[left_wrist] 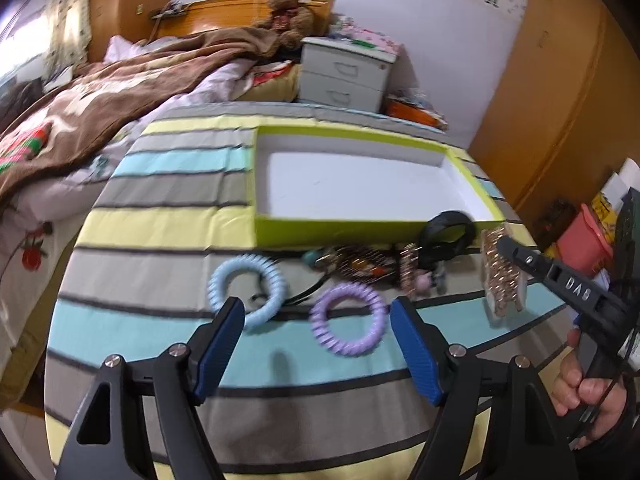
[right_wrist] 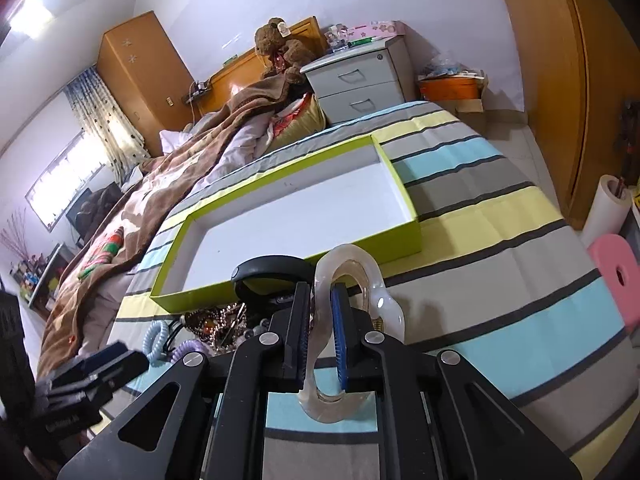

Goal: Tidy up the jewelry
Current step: 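Grasp the black watch band with the left gripper while the right gripper holds the clip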

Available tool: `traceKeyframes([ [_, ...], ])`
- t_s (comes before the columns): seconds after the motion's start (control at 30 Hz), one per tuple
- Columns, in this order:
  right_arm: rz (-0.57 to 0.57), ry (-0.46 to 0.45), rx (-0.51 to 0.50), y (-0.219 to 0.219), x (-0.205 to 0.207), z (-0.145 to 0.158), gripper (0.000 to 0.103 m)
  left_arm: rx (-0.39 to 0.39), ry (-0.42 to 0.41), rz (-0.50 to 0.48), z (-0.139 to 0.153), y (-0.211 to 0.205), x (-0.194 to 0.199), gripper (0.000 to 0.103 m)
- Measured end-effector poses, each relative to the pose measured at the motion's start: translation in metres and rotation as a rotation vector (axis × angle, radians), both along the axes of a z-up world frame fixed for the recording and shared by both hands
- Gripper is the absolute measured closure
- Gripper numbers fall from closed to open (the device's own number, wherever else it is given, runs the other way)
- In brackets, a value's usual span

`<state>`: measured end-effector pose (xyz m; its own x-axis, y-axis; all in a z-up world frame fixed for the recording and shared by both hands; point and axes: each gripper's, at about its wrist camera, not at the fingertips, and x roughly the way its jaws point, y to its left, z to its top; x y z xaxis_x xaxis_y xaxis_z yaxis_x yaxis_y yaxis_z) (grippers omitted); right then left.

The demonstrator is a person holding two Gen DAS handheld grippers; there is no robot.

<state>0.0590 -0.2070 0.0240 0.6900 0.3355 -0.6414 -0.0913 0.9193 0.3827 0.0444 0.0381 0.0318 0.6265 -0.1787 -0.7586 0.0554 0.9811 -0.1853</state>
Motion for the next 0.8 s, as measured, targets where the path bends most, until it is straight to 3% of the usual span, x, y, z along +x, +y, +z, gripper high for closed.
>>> traceKeyframes([
  [0.43,-0.017,-0.035,-0.004,-0.029,-0.01,0.017,0.093,-0.023,-0.01,-0.166,0.017,-0.052,0.043,0.029],
  [0.67,-0.032,-0.031,0.014,-0.041,-0.009,0.018,0.093,0.083,-0.016,-0.248,0.015,-0.083,0.059,0.031],
  [0.8,-0.034,-0.023,0.016,-0.044,-0.007,0.017,0.093,0.098,0.0,-0.291,0.01,-0.096,0.069,0.031],
])
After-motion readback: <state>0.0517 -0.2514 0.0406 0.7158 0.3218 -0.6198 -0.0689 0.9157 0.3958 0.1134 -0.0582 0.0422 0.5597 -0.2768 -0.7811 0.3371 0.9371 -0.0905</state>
